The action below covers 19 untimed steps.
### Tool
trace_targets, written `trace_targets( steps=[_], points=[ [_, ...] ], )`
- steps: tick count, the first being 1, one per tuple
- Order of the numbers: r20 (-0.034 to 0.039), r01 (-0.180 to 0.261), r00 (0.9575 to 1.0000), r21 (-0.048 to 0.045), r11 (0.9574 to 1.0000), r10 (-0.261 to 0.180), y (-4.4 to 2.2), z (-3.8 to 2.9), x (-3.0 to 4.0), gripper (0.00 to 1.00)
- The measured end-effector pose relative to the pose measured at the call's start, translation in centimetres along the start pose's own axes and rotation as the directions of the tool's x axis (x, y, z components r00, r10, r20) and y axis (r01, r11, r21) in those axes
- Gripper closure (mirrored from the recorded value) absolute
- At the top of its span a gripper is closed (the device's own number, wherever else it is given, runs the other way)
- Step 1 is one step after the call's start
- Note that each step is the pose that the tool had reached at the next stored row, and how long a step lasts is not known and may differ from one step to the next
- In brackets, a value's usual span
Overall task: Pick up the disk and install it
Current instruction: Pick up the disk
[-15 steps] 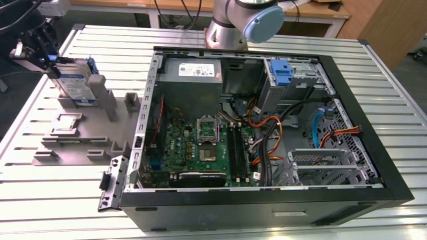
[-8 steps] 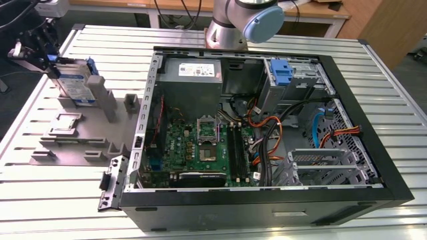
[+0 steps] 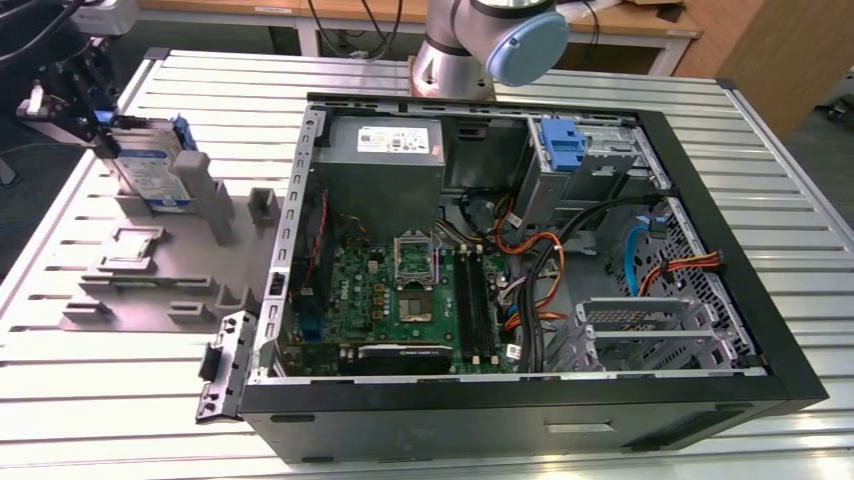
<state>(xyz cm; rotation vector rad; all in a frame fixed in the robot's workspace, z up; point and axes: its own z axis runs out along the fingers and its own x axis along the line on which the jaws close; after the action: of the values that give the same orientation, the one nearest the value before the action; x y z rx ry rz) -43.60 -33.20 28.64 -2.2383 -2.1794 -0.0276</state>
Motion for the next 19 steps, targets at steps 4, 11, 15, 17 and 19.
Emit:
trace_targets(
  steps=[4,11,15,17,19],
  points=[
    [0.0000,0.029,0.9996,0.0008,0.9996,-0.029,0.00,0.00,-0.12,0.63],
    [0.0000,-0.009,1.0000,0.0000,1.0000,0.009,-0.01,0.02,-0.22,0.63],
    [0.0000,-0.040,0.9992,-0.0008,0.9992,0.040,-0.01,0.03,-0.22,0.63],
    [0.0000,-0.040,0.9992,-0.0009,0.9992,0.040,-0.01,0.03,-0.22,0.63],
    [-0.0001,-0.036,0.9994,-0.0008,0.9994,0.036,-0.01,0.03,-0.22,0.63]
  ],
)
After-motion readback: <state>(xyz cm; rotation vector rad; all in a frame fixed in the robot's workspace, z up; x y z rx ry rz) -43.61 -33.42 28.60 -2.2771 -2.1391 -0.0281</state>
